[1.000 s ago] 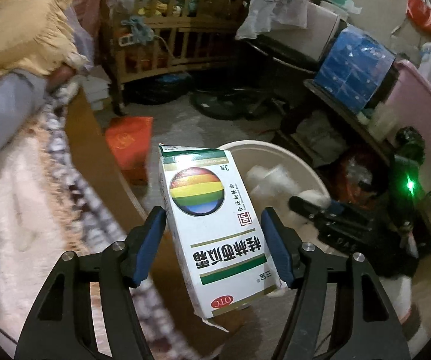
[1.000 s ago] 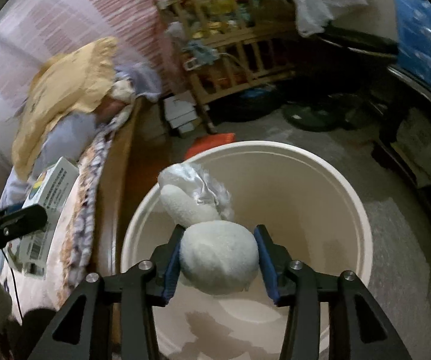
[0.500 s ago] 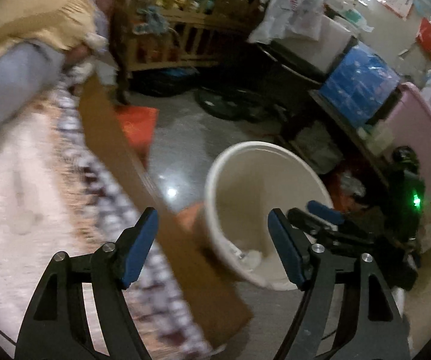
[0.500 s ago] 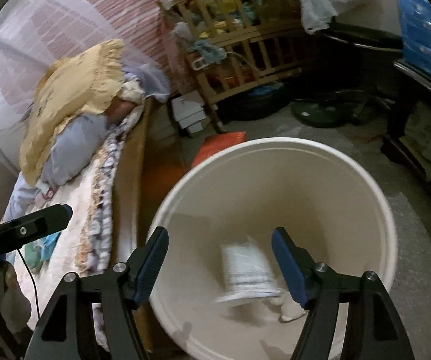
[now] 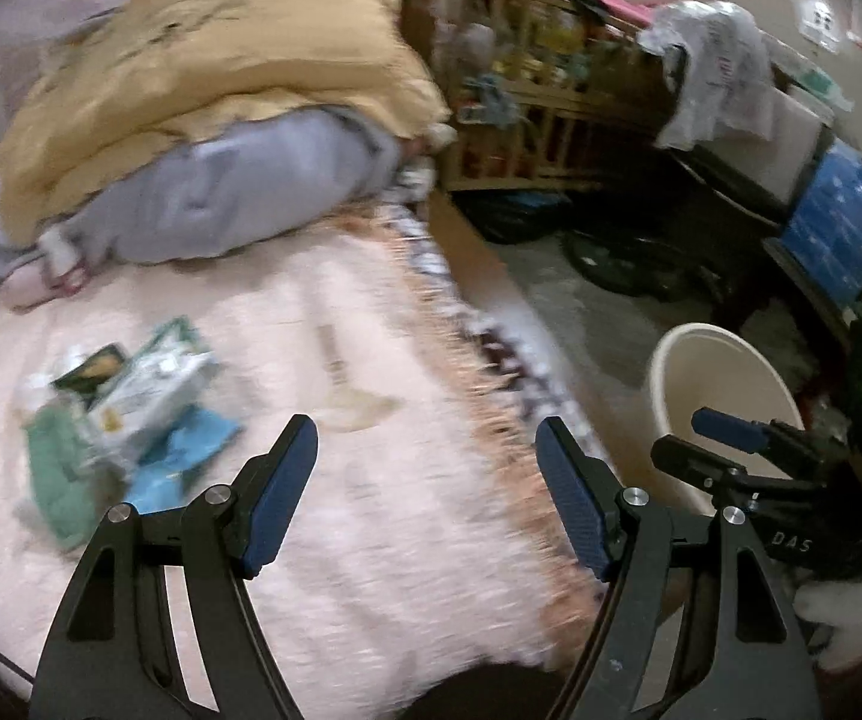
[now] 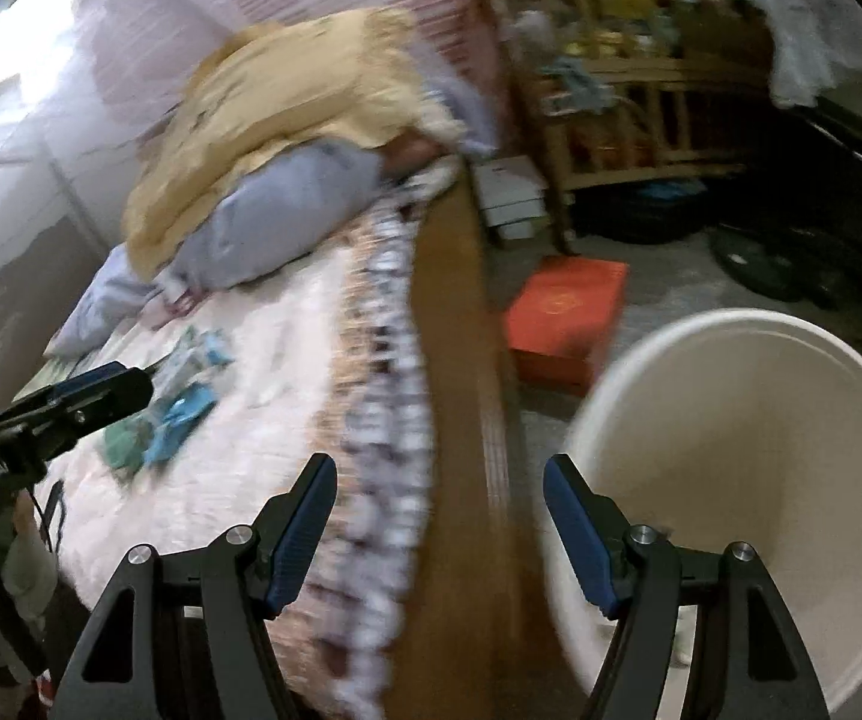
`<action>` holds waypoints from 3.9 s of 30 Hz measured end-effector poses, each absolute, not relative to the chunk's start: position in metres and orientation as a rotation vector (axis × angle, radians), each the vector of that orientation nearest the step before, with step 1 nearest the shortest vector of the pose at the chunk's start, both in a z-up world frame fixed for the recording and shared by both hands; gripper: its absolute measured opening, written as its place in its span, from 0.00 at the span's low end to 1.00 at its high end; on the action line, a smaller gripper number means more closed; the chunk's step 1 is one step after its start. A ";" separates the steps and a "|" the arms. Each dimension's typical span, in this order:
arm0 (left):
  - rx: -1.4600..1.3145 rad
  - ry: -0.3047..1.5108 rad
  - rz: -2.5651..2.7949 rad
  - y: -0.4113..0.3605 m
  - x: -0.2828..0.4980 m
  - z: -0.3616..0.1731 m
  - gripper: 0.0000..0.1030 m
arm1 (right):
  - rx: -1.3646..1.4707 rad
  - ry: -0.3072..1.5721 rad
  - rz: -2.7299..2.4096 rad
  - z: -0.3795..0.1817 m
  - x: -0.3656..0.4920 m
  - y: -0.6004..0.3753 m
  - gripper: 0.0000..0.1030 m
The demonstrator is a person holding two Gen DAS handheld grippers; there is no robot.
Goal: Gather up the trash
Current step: 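Open both tools over the bucket, dropping the box and toy, then return, then grasp the green cloth with the left tool while the right tool grasps the blue wrapper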
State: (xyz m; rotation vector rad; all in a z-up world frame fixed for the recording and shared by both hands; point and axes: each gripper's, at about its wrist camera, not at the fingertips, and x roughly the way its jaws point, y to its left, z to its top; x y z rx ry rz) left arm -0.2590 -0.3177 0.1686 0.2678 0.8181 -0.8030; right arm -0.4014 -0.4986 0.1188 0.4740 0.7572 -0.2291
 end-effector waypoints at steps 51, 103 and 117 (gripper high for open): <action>-0.182 1.005 -0.552 -0.080 -0.075 0.143 0.19 | 0.094 0.911 0.281 0.122 -0.206 -0.313 0.72; -0.011 1.006 -0.558 -0.098 -0.104 0.118 0.21 | 0.238 1.099 0.327 0.043 -0.120 -0.310 0.19; -0.008 1.008 -0.663 -0.141 -0.140 0.129 0.21 | 0.166 1.066 0.187 0.088 -0.250 -0.386 0.71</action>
